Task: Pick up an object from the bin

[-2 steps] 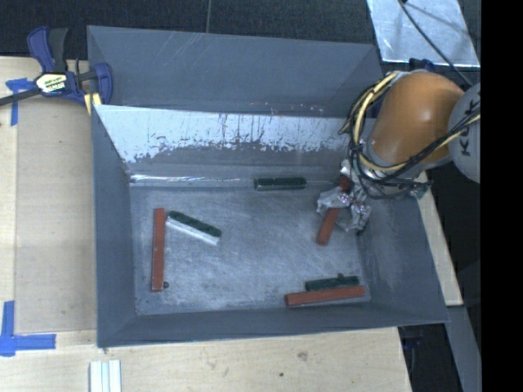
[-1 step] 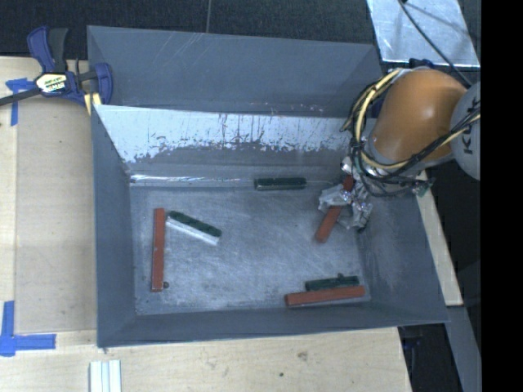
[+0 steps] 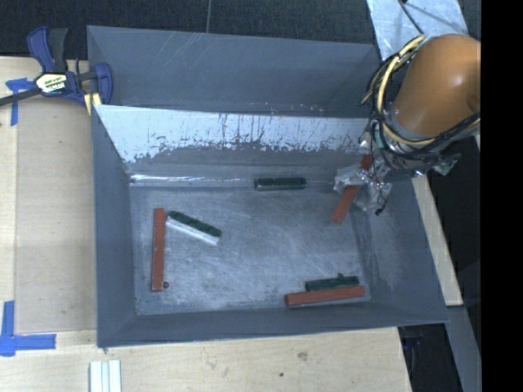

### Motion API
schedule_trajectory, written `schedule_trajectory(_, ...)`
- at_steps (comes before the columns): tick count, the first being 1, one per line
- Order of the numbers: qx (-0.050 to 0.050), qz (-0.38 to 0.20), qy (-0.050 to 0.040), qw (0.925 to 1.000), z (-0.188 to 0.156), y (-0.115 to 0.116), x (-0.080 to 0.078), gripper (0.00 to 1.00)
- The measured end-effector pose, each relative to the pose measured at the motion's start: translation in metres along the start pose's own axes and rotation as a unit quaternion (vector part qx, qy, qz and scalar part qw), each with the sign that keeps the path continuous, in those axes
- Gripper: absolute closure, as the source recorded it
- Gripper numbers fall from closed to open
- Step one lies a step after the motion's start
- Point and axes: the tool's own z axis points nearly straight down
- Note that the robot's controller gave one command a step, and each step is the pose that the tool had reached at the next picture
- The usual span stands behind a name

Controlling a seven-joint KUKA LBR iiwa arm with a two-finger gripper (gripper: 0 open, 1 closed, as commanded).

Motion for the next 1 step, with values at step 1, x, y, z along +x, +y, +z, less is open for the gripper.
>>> schedule_trajectory(1, -0.001, 0.002, 0.0006, 1.0, -0.0365, -0.0018, -0.0012, 1.0)
